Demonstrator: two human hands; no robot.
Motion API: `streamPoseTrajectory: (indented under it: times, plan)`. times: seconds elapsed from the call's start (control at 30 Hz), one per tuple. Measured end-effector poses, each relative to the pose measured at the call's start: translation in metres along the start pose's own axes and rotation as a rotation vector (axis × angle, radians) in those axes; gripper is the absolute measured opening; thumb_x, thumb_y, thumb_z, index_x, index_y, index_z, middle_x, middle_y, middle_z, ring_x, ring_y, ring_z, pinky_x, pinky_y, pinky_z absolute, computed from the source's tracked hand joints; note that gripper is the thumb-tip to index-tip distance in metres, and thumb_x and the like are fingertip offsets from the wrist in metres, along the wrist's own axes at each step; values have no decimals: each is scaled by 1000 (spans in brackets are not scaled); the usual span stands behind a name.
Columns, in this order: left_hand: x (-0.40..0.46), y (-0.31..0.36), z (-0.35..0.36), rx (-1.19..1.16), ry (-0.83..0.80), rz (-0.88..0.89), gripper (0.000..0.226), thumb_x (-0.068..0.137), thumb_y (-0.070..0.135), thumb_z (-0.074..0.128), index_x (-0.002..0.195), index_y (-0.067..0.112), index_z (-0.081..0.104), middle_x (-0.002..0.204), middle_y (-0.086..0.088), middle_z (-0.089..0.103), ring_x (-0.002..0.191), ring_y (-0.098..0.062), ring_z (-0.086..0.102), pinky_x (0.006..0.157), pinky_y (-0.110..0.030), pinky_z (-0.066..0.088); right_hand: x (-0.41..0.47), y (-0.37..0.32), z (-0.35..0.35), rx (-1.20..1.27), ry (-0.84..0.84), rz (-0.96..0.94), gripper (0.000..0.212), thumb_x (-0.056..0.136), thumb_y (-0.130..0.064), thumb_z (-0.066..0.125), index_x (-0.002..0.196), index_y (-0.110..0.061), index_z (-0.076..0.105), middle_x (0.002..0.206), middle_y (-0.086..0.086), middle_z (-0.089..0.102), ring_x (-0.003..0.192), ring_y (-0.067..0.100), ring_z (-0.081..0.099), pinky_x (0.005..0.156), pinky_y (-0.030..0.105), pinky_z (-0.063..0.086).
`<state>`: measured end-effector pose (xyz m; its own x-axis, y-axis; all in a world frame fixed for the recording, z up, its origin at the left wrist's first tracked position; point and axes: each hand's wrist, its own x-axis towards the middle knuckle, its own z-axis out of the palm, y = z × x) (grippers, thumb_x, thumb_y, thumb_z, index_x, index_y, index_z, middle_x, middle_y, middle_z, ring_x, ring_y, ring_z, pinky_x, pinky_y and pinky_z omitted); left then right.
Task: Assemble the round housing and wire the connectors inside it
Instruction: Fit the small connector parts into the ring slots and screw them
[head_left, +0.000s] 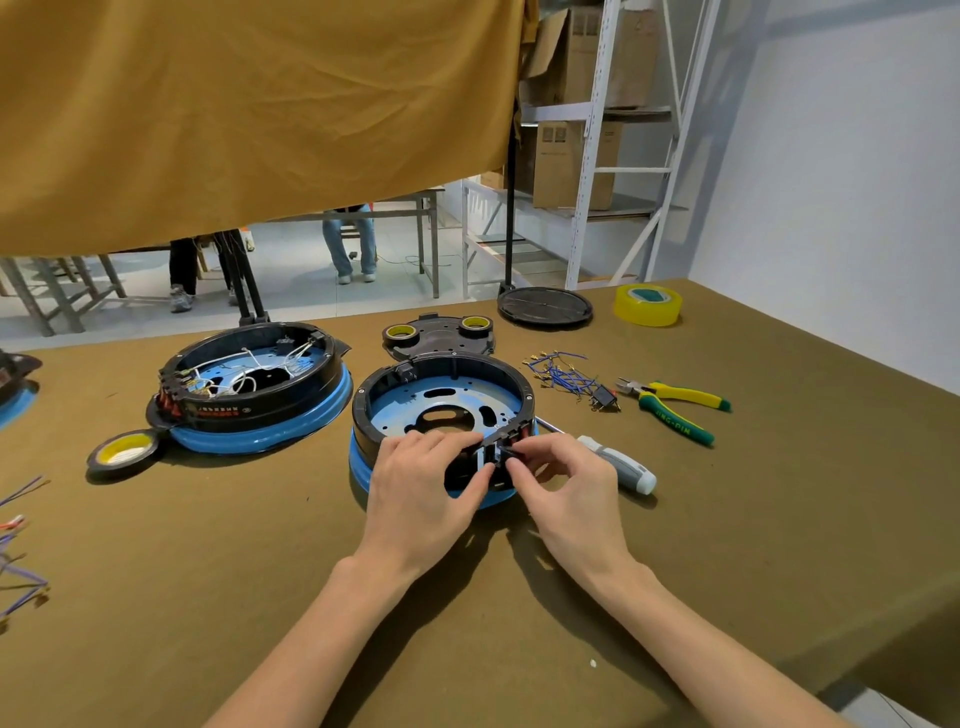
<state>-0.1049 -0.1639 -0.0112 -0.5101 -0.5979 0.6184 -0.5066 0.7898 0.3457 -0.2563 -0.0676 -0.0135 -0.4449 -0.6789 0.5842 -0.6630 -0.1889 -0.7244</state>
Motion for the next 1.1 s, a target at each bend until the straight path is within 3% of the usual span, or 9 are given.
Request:
streamPoseTrajectory:
  times: [0.13,0.27,0.37,0.47,0.67,0.77,1.1]
  plan:
    - [3,-1,-1,12,7,21,43,89,51,71,125,27,71,113,10,76,102,-5,66,90,-24,40,1,1,2,-7,-9,-33,27,87,-13,79,108,-29,73,96,-16,70,93,2,66,79,11,53]
    - [13,6,-6,-5,20,-35,57,88,70,46,116,30,76,105,14,77,95,-2,68,87,-26,42,1,1,3,-20,-27,-72,28,88,-16,78,113,-27,73,100,-15,72,96,1,66,82,14,54]
    - [29,4,-7,40,-100,-71,66,85,82,41,115,34,76,103,16,76,93,-4,68,81,-26,53,2,0,3,-23,-41,-54,48,89,-11,78,121,-34,51,96,-19,67,95,-1,66,79,9,52]
    - [42,2,-8,100,-252,-65,59,87,81,45,115,38,74,104,16,74,92,-4,63,73,-26,52,2,1,3,-52,-56,-39,63,89,-9,77,121,-43,34,94,-20,64,95,-3,65,79,8,51]
    - [56,-3,-11,81,-449,-23,50,88,79,45,106,39,68,79,18,56,73,-2,52,59,-24,36,2,5,7,-128,-78,-71,65,89,-12,76,118,-47,30,101,-24,58,99,-15,60,83,5,49]
    - [63,-2,-8,44,-549,-35,45,93,72,47,106,33,65,79,15,55,73,-3,52,59,-27,36,0,8,10,-110,-53,-58,63,89,-12,77,117,-46,31,96,-28,55,99,-11,60,81,6,50]
    - [60,0,4,76,-459,-62,26,98,64,43,95,41,55,74,13,59,71,-1,54,57,-28,36,-3,8,15,-150,-15,-4,52,89,-17,77,115,-40,39,102,-14,60,98,3,61,84,19,55]
